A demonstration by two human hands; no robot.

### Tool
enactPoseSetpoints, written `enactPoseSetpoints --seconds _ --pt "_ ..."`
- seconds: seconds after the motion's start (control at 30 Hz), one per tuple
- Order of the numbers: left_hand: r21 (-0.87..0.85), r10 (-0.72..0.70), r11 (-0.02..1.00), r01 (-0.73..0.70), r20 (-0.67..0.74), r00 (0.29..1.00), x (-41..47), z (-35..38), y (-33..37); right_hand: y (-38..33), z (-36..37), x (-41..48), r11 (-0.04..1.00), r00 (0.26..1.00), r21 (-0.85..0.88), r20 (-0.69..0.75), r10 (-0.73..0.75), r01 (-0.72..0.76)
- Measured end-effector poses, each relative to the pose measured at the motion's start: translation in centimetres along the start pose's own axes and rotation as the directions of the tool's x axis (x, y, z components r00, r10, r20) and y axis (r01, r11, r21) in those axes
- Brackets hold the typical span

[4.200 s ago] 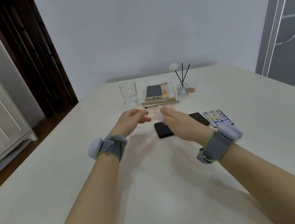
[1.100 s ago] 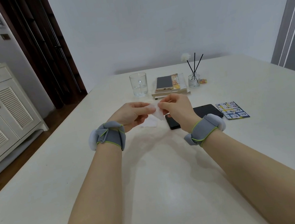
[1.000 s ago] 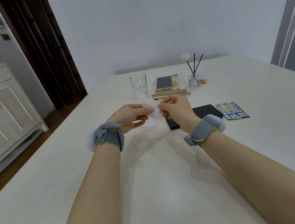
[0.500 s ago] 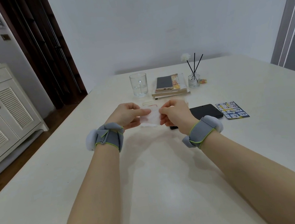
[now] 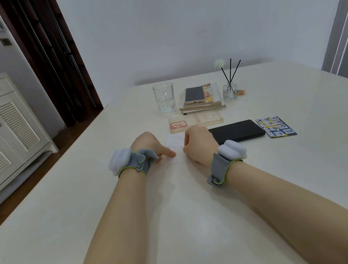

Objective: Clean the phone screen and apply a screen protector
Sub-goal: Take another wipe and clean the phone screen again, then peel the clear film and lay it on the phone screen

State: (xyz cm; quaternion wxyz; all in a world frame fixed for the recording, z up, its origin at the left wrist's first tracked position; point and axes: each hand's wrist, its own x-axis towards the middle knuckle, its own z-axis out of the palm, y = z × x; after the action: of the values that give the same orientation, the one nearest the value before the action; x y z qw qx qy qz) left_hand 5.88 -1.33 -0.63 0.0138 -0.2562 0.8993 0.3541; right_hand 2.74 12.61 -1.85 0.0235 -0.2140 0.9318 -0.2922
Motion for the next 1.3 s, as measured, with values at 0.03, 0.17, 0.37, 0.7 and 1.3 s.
enactPoseSetpoints --seconds 0.03,0.17,0.37,0.7,1.3 --pt "0.012 0.018 1.0 -0.018 -0.017 1.0 0.1 0.0 -0.1 0.0 0.0 0.0 0.999 1.0 -0.03 -0.002 -0.012 0.012" --pt "-0.044 0.035 0.998 -0.034 0.019 0.999 0.5 -0.4 -0.5 -0.1 -0.4 -0.3 0.998 0.999 -0.044 -0.014 -0.04 0.04" --pt "-0.042 0.027 0.999 -0.026 0.016 1.0 0.5 -1.0 -0.6 0.0 -0.5 -0.2 0.999 0.999 -0.032 -0.011 -0.038 0.038" --pt "-0.018 0.017 1.0 -0.016 0.05 0.999 -0.1 -0.9 0.1 1.4 -1.2 0.7 0.992 0.996 0.123 -0.091 -0.017 0.028" --pt "0.567 0.566 0.75 -0.34 -0.285 0.774 5.9 4.4 5.1 9.2 -7.2 5.9 0.973 0.876 0.092 -0.424 0.229 -0.21"
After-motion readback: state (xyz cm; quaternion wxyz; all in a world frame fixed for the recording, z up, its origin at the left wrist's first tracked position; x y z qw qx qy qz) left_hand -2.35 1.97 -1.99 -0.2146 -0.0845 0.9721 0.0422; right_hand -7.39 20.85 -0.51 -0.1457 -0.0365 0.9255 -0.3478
